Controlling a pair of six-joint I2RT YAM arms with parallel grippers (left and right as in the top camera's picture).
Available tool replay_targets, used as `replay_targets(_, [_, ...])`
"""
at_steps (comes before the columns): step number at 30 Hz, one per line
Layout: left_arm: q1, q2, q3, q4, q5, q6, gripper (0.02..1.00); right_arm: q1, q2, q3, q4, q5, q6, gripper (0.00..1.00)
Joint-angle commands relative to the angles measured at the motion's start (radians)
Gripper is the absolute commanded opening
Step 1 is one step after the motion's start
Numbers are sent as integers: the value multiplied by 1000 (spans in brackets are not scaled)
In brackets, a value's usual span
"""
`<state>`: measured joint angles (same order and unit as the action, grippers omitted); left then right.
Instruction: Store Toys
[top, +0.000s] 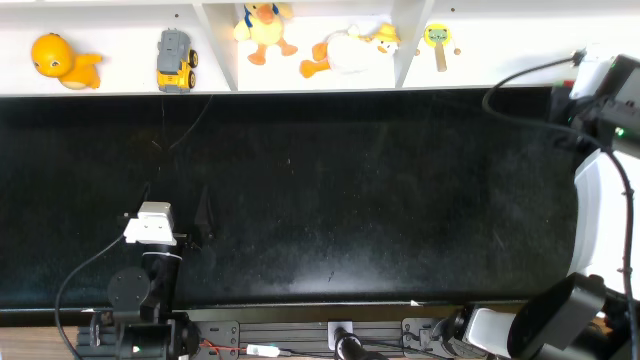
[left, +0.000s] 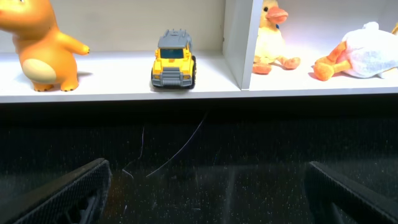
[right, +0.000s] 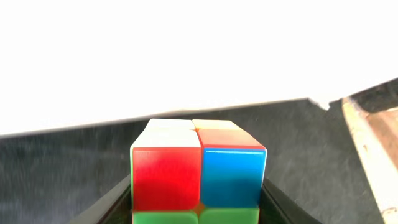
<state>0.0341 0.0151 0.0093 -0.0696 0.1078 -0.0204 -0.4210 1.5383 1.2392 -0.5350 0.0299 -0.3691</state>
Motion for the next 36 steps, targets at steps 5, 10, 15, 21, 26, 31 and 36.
replay_targets(5, [-5, -12, -2, -5, -8, -10, 998, 9, 147, 173, -11, -4, 57, 520])
replay_targets(10, [-5, -12, -2, -5, -8, -10, 998, 24, 219, 251, -14, -5, 60, 524])
replay_targets(15, [-5, -12, -2, -5, -8, -10, 998, 52, 282, 321, -14, -11, 63, 533])
replay_targets(21, [-5, -12, -2, -5, -8, -10, 998, 83, 323, 355, -10, -11, 85, 998])
replay_targets(26, [-5, -12, -2, -5, -8, -10, 998, 84, 318, 355, -49, -10, 127, 998])
replay_targets(31, [-5, -12, -2, -5, -8, -10, 998, 80, 215, 280, -85, -5, 130, 996])
replay_targets(36, [-5, -12, -2, -5, -8, -10, 998, 74, 10, 27, -69, 20, 131, 996])
